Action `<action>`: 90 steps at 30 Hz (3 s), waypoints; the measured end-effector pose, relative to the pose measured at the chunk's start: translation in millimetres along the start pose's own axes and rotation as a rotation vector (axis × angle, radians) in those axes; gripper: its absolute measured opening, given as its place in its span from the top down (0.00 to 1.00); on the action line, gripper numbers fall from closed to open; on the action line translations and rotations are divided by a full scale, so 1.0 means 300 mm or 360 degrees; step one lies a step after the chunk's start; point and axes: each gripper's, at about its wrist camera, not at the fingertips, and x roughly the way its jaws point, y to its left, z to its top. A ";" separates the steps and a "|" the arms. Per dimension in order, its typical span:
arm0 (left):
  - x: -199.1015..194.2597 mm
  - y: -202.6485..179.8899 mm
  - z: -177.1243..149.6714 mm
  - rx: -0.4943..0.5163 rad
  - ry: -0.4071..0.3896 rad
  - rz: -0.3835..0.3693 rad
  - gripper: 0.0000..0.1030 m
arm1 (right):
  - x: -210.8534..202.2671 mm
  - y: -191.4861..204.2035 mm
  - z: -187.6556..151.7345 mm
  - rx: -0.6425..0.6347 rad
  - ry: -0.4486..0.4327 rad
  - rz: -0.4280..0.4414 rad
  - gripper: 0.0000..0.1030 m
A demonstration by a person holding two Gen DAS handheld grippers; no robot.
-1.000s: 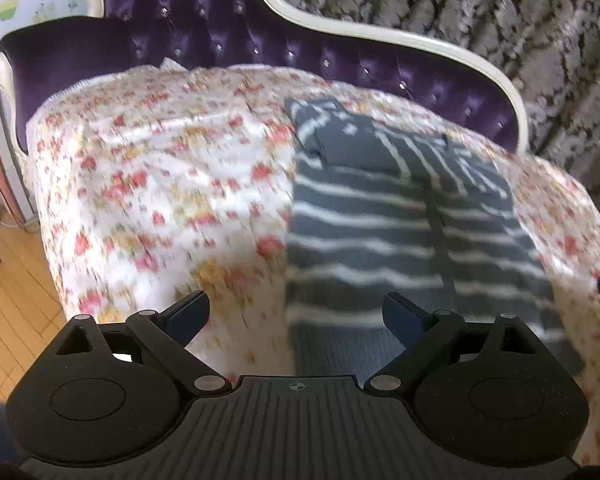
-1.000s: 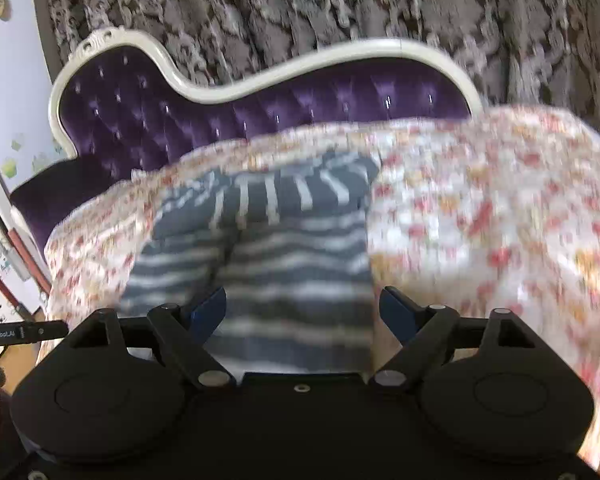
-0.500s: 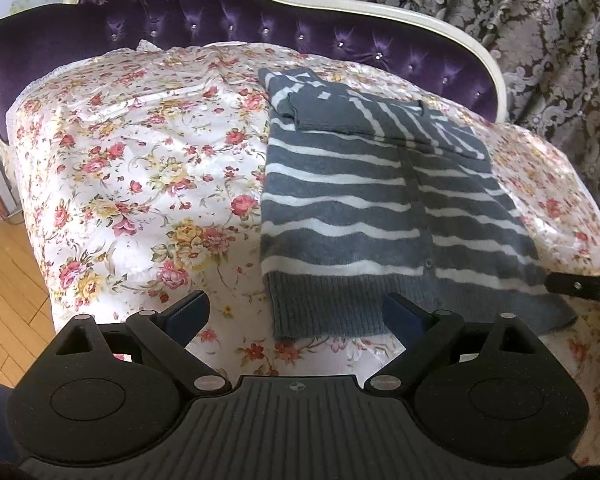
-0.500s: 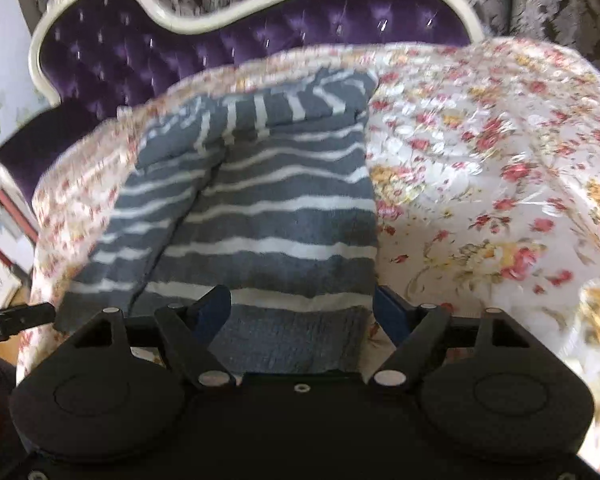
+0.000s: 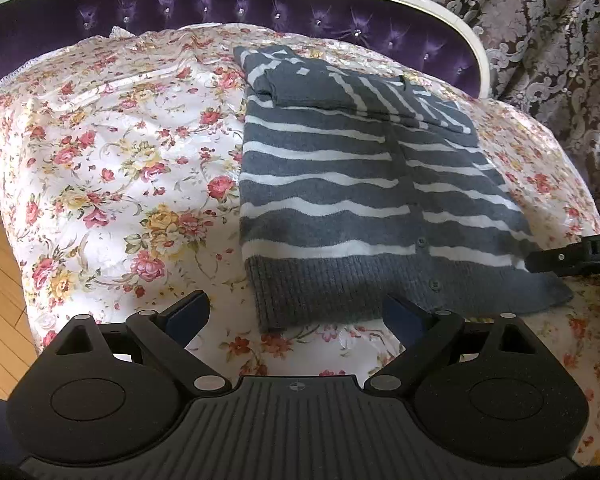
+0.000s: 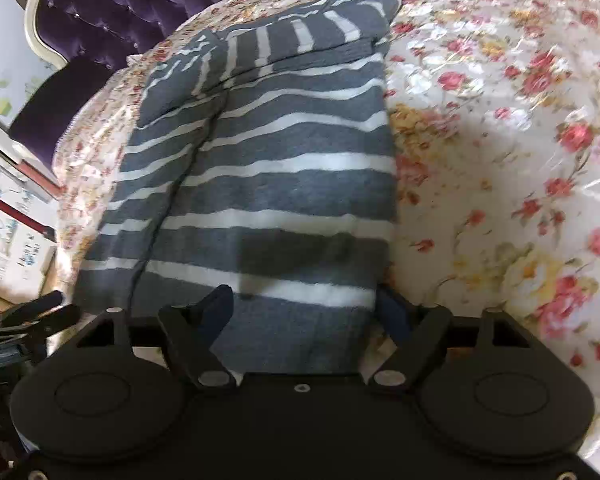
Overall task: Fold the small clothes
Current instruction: 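Move both grippers to the ribbed hem end of the folded cardigan, then close both grippers on the ribbed hem end of the cardigan, then lift the hem end with both grippers and fold it toward the collar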
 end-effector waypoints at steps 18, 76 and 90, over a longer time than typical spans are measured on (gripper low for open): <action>0.047 0.018 0.032 -0.0073 0.0041 -0.0110 0.19 | -0.054 -0.008 -0.069 0.0111 -0.0056 0.0133 0.61; -0.072 0.107 0.337 -0.0397 -0.0451 -0.0366 0.96 | -0.258 0.005 0.109 0.0102 -0.0785 0.0240 0.85; 0.134 0.147 0.730 -0.0417 -0.0537 -0.0390 0.96 | -0.146 -0.028 0.533 0.0074 -0.0999 0.0184 0.85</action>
